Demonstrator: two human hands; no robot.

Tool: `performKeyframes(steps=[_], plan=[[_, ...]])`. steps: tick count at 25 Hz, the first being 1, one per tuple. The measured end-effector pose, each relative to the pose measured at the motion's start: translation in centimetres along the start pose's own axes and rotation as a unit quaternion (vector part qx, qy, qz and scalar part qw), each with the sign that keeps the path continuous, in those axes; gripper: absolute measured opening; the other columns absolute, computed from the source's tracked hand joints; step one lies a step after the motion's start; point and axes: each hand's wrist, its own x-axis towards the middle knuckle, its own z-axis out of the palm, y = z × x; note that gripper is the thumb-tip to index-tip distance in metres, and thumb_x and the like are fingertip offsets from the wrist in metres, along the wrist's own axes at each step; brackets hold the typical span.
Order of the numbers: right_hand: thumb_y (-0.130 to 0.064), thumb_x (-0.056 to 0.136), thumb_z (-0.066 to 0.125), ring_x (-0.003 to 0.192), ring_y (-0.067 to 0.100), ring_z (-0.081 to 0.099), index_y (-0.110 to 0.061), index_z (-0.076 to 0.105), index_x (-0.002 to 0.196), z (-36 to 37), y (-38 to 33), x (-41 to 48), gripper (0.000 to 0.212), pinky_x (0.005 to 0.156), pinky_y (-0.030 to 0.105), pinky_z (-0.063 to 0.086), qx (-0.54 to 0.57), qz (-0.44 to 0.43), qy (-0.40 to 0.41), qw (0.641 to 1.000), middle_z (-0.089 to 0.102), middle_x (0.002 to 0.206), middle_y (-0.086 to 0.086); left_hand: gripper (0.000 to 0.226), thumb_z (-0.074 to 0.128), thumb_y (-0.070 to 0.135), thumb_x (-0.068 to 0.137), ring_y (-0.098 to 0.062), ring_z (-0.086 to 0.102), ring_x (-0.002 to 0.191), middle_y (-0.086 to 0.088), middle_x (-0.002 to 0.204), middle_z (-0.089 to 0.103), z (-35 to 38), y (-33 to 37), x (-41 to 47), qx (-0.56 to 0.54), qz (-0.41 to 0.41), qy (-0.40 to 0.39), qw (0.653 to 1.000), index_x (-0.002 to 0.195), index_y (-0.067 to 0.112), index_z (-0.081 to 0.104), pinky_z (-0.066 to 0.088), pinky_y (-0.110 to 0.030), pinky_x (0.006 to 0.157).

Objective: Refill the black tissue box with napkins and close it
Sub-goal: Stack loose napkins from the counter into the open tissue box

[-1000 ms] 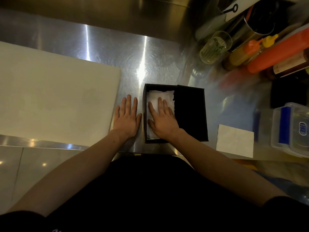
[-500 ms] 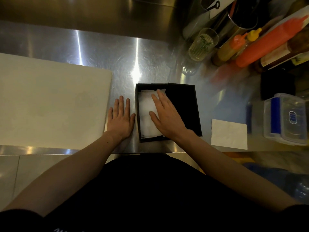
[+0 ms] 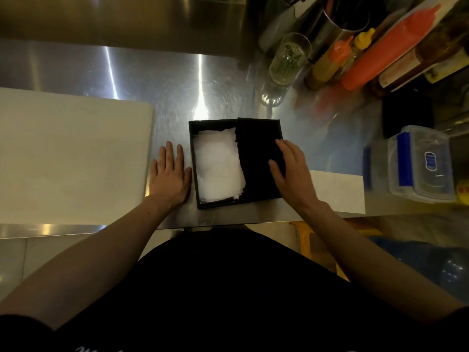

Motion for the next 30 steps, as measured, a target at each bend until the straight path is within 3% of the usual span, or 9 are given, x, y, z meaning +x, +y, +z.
performKeyframes(steps=[3, 7, 10, 20, 30], plan=[[-0.024, 0.099, 0.052, 0.13, 0.023, 0.042, -0.01, 0.044, 0.14, -2.1, 4.3, -1.8, 0.044, 0.11, 0.033, 0.035, 0.002, 0.027, -0.001, 1.0, 0.047, 0.14, 0.012, 0.064, 0.02, 0.041, 0.102, -0.032, -0.006, 0.149, -0.017, 0.161, -0.008, -0.2, 0.3, -0.1, 0.008, -0.002, -0.003, 1.0, 0.154, 0.013, -0.004, 0.005, -0.05, 0.119], [-0.026, 0.098, 0.054, 0.124, 0.025, 0.046, -0.013, 0.05, 0.137, -4.8, 9.8, -4.1, 0.041, 0.101, 0.028, 0.035, -0.039, 0.065, -0.026, 0.997, 0.051, 0.135, 0.012, 0.064, 0.024, 0.035, 0.101, -0.037, -0.002, 0.148, -0.021, 0.161, -0.003, 0.0, 0.5, -0.4, 0.022, -0.003, 0.007, 1.0, 0.154, 0.009, 0.0, 0.01, -0.055, 0.117], [-0.026, 0.096, 0.057, 0.119, 0.028, 0.05, -0.012, 0.057, 0.13, -6.5, 13.1, -5.1, 0.037, 0.098, 0.032, 0.04, -0.058, 0.087, -0.046, 0.993, 0.055, 0.131, 0.013, 0.064, 0.03, 0.03, 0.101, -0.04, 0.002, 0.148, -0.023, 0.16, 0.001, 0.5, 1.1, -0.9, 0.02, -0.008, 0.019, 1.0, 0.154, 0.008, 0.004, 0.013, -0.058, 0.114], [-0.025, 0.094, 0.061, 0.109, 0.031, 0.053, -0.011, 0.064, 0.121, -8.2, 18.3, -6.1, 0.031, 0.088, 0.034, 0.044, -0.084, 0.141, -0.108, 0.98, 0.056, 0.126, 0.012, 0.075, 0.044, 0.019, 0.093, -0.043, -0.001, 0.147, -0.025, 0.16, -0.002, 0.6, 1.9, -2.4, 0.026, -0.019, 0.013, 0.999, 0.154, 0.007, 0.001, 0.013, -0.059, 0.113], [-0.022, 0.092, 0.064, 0.101, 0.03, 0.057, -0.007, 0.069, 0.111, -6.6, 17.9, -6.5, 0.025, 0.088, 0.033, 0.046, -0.067, 0.154, -0.069, 0.983, 0.061, 0.116, 0.013, 0.068, 0.009, 0.045, 0.094, -0.037, 0.004, 0.148, -0.019, 0.161, 0.003, 1.7, 1.0, -4.4, 0.014, -0.01, 0.029, 0.999, 0.155, 0.015, 0.008, 0.014, -0.055, 0.115]])
